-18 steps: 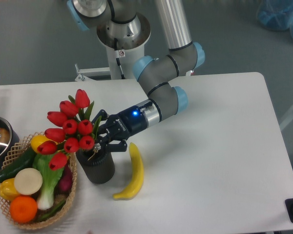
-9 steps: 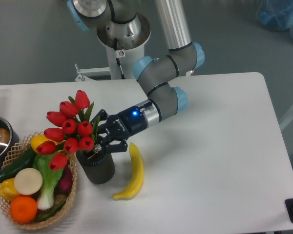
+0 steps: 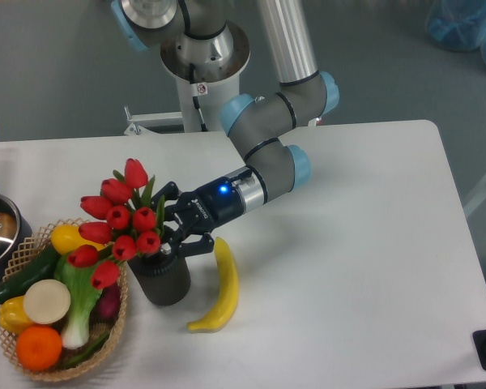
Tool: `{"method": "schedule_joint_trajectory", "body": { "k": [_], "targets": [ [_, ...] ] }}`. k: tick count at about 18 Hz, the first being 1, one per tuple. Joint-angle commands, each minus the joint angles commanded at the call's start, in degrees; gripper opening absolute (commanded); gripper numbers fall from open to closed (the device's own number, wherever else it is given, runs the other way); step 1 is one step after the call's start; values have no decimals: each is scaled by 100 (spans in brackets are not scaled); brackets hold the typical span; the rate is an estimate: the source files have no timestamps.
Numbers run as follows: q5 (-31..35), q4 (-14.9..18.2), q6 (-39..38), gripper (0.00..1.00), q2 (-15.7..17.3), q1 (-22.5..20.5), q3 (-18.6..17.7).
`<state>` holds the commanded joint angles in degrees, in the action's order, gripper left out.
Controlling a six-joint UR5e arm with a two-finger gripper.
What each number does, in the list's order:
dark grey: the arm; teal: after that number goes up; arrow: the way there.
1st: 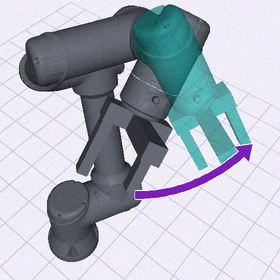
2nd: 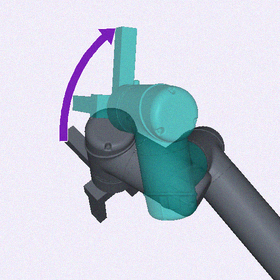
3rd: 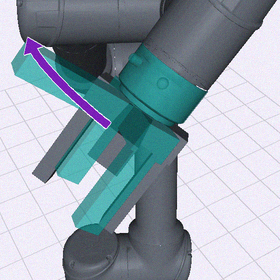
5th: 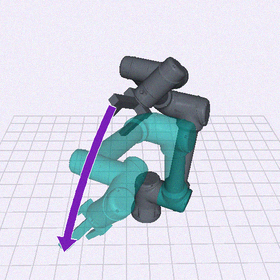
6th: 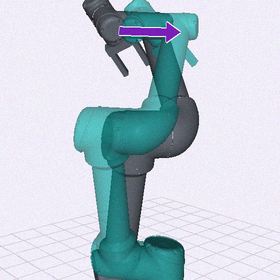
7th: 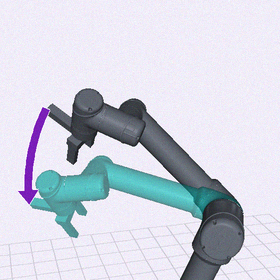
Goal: Insert the flowers into the vase
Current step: 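Push the tulip bunch further down into the vase with the gripper, then open the gripper to release the tulips in the vase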
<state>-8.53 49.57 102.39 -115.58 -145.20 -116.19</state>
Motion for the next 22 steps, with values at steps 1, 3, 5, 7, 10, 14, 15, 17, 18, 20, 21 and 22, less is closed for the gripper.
{"method": "schedule_joint_trajectory", "body": {
  "k": [1, 3, 5, 7, 10, 14, 15, 17, 18, 20, 21, 22],
  "targets": [
    [0, 0, 44, 70, 0, -9, 0],
    [0, 0, 79, 76, 0, -17, 0],
    [0, 0, 79, 85, 9, -26, 0],
    [0, 0, 79, 88, 18, -44, 0],
    [0, 0, 88, 100, 35, -79, 9],
    [61, -9, 88, 100, 79, -254, 0],
    [79, -17, 79, 100, 97, -298, -17],
    [149, -26, 79, 100, 202, -351, -88],
    [306, -26, 79, 100, 263, -430, -140],
    [631, -18, 53, 100, 368, -536, -202],
    [746, -18, 36, 100, 421, -562, -228],
    [851, -9, 18, 100, 474, -615, -237]
  ]
}}
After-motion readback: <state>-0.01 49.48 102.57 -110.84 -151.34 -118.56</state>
